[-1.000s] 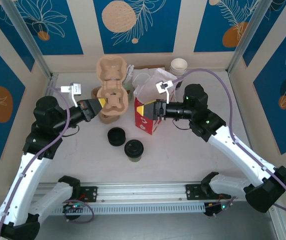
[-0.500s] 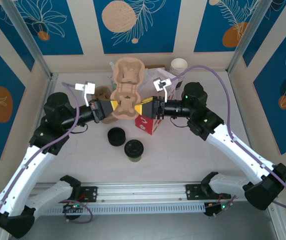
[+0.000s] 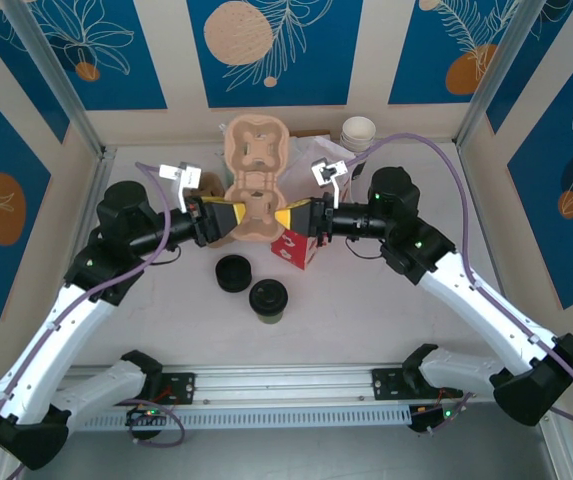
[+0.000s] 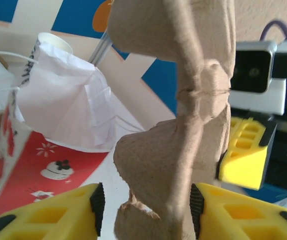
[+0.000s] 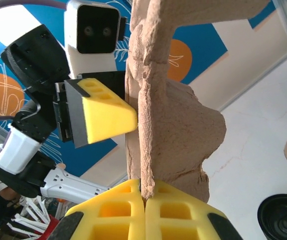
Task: Pack the takeout coffee
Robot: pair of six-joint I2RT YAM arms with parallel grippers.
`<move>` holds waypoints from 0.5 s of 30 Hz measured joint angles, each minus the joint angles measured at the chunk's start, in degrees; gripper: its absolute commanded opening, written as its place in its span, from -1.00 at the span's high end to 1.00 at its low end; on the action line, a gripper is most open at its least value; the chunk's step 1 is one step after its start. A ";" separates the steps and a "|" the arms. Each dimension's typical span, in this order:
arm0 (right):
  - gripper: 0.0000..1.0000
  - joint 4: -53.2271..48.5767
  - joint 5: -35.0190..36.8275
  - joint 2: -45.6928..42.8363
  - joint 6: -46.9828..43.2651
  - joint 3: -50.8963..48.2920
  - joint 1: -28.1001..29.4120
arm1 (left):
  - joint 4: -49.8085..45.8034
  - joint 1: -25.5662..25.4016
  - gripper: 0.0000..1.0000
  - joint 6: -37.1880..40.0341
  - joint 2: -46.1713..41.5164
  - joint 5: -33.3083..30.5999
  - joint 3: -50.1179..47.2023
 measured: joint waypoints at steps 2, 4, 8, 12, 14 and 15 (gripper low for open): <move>1.00 -3.08 1.20 -0.83 -0.22 0.35 -0.52 | -1.79 -0.04 -0.37 4.81 0.00 -0.96 1.62; 1.00 -6.71 2.69 -1.64 -0.24 1.31 -1.53 | -4.20 -0.07 -0.45 10.67 0.28 -2.32 4.33; 1.00 -13.88 5.03 -2.93 -0.22 3.76 -3.34 | -8.61 -0.09 -0.43 20.94 2.54 -3.10 11.37; 1.00 -20.33 6.56 -4.00 -0.22 5.20 -3.72 | -13.44 -0.15 -0.37 30.05 6.69 -0.94 19.04; 1.00 -23.58 7.10 -4.07 -0.20 6.23 -3.72 | -15.63 -0.17 -0.37 33.94 9.01 0.17 22.25; 1.00 -25.46 7.43 -4.02 -0.20 6.88 -3.72 | -16.81 -0.22 -0.37 35.98 10.19 0.87 23.63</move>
